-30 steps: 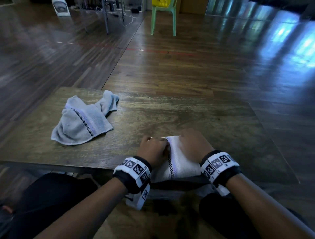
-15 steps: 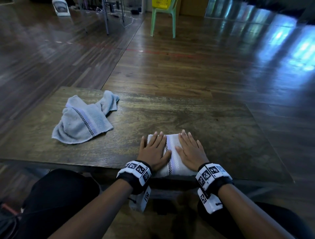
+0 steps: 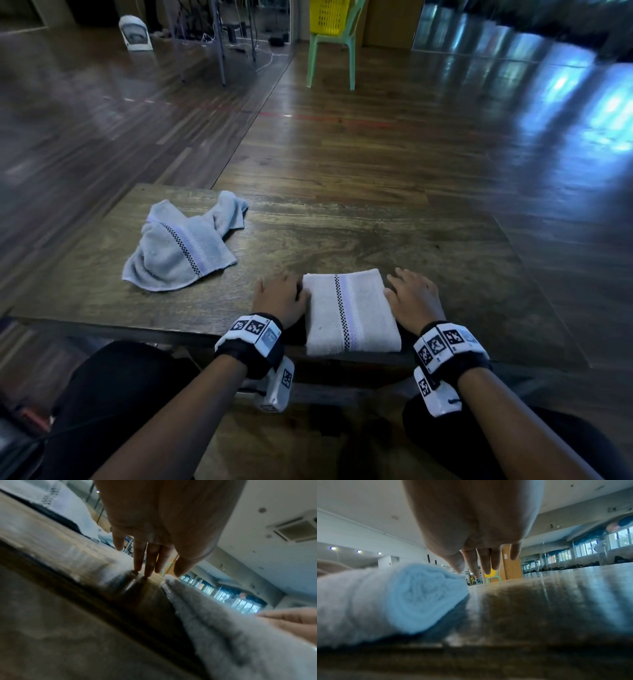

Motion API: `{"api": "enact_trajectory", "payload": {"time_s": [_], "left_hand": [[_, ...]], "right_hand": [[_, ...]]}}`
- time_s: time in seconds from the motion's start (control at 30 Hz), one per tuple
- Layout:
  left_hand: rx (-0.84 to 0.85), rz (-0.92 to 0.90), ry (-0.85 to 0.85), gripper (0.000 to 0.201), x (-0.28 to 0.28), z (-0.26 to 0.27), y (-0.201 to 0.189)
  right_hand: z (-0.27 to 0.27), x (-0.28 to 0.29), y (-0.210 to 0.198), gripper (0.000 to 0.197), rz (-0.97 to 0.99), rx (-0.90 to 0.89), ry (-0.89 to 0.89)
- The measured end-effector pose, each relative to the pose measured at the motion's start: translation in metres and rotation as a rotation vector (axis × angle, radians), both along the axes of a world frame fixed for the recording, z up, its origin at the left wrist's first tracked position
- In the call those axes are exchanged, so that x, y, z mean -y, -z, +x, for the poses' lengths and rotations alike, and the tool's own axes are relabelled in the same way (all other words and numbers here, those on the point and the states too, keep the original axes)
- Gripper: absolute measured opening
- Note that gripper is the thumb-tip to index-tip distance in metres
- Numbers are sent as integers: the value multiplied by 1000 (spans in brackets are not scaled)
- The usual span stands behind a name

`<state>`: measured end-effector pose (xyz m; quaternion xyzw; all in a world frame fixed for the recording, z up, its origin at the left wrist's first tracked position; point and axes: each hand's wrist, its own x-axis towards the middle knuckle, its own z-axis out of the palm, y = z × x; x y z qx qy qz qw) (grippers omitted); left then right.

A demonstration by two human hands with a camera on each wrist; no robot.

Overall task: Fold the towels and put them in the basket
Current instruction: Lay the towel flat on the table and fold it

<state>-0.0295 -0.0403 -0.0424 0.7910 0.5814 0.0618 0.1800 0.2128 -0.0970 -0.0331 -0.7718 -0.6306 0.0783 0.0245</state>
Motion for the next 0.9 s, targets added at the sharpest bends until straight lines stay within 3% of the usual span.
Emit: {"api": "enact_trajectory", "payload": {"time_s": [0.1,0.27,0.57,0.67,0.77,0.9], "left_hand": [[115,-22,-79,24,3,-4,-15],[40,-243,-37,45,0,-5,-9],[91,-235,-34,43,3,4,-2],[154,-279,-28,43,1,6,-2],[234,-292,-61,42,1,9,-6],[456,-314,-200,41,6,14,-11]], "right_hand": [[2,3,-9,33,90,-54,58],[2,5,-12,40,-83,-282,208],[-1,-2,-2,45,-123,-579,293],[-4,-4,-3,44,-136,-642,304],[-5,-7,-6,26,-146,-729,331],[-7,-5,-16,22,-161,-995,415]]}}
